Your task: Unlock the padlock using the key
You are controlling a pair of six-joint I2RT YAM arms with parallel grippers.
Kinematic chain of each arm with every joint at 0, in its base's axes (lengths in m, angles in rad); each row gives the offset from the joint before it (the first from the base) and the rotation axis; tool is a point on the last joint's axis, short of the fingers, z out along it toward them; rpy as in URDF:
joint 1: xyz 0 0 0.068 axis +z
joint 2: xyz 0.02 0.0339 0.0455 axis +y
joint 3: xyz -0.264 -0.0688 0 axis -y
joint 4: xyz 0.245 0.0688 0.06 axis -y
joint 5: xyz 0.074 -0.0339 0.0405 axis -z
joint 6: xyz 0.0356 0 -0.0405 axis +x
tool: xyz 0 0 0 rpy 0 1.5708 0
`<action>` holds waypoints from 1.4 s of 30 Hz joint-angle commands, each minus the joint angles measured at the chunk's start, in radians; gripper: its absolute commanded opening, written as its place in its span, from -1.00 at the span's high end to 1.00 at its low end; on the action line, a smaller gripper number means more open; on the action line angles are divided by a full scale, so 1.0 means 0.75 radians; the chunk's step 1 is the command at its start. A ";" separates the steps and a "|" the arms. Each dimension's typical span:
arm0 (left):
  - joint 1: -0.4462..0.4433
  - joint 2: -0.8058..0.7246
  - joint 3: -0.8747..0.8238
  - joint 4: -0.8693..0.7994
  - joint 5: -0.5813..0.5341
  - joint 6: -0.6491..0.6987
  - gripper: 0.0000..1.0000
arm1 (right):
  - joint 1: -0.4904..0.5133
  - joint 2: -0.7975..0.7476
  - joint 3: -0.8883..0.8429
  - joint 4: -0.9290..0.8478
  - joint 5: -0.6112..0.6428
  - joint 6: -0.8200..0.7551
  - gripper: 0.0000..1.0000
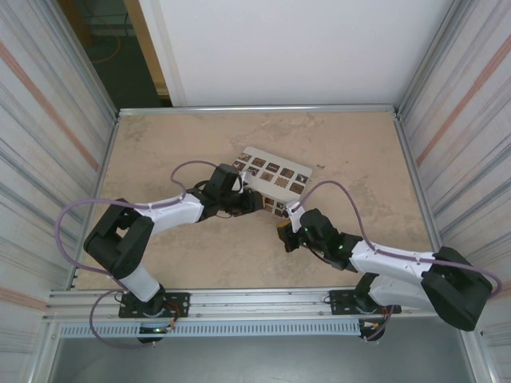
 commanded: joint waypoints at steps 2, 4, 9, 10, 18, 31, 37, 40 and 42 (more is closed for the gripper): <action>-0.008 -0.058 0.047 0.013 0.060 -0.031 0.76 | 0.011 0.074 -0.001 0.157 0.081 -0.063 1.00; -0.007 -0.056 0.047 0.015 0.063 -0.034 0.76 | 0.012 0.112 0.012 0.191 0.084 -0.079 1.00; -0.007 -0.057 0.049 0.017 0.067 -0.038 0.76 | 0.010 0.190 0.036 0.259 0.114 -0.092 1.00; -0.008 -0.058 0.049 0.018 0.067 -0.037 0.76 | 0.011 0.204 0.038 0.274 0.118 -0.090 1.00; -0.007 -0.056 0.043 0.026 0.070 -0.045 0.76 | 0.006 0.318 0.087 0.348 0.141 -0.078 1.00; -0.006 -0.056 0.035 0.040 0.067 -0.054 0.76 | -0.011 0.420 0.137 0.373 0.180 -0.054 1.00; -0.007 -0.055 0.033 0.041 0.067 -0.053 0.76 | -0.012 0.434 0.142 0.383 0.199 -0.038 1.00; -0.007 -0.053 0.033 0.041 0.070 -0.053 0.76 | -0.013 0.436 0.141 0.399 0.187 -0.039 1.00; -0.007 -0.052 0.033 0.041 0.070 -0.054 0.76 | -0.015 0.438 0.142 0.411 0.180 -0.040 1.00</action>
